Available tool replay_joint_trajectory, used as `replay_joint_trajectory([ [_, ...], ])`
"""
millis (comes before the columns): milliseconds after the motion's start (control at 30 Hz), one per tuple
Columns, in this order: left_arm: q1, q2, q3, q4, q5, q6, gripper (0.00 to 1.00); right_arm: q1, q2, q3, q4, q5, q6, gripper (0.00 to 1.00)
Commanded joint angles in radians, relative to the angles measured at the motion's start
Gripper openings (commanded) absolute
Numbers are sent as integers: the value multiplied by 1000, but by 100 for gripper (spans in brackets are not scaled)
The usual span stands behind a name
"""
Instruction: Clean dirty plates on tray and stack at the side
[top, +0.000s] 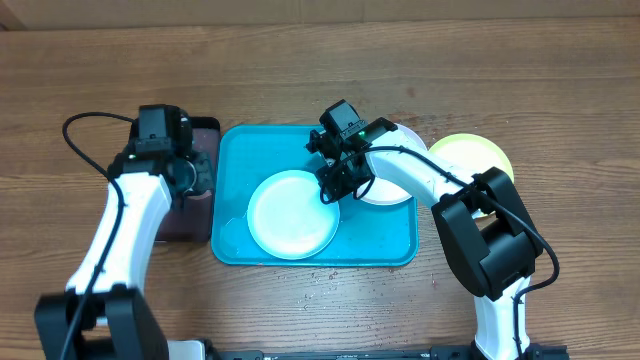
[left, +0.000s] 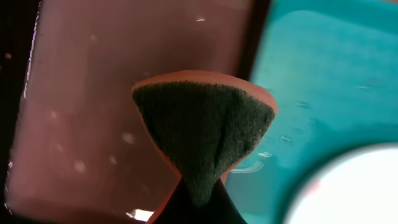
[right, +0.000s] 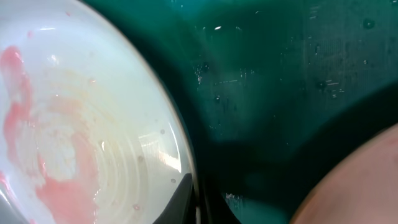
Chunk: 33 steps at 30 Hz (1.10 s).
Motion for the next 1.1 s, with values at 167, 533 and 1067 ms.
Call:
replay_joint_trajectory([
  [167, 38, 138, 6, 121, 17, 168, 4, 5, -22, 84, -5, 115, -14, 4],
  [533, 38, 150, 6, 177, -127, 182, 50, 28, -95, 224, -35, 409, -10, 4],
  [1067, 38, 213, 5, 114, -125, 144, 70, 224, -149, 224, 104, 1059, 22, 4],
])
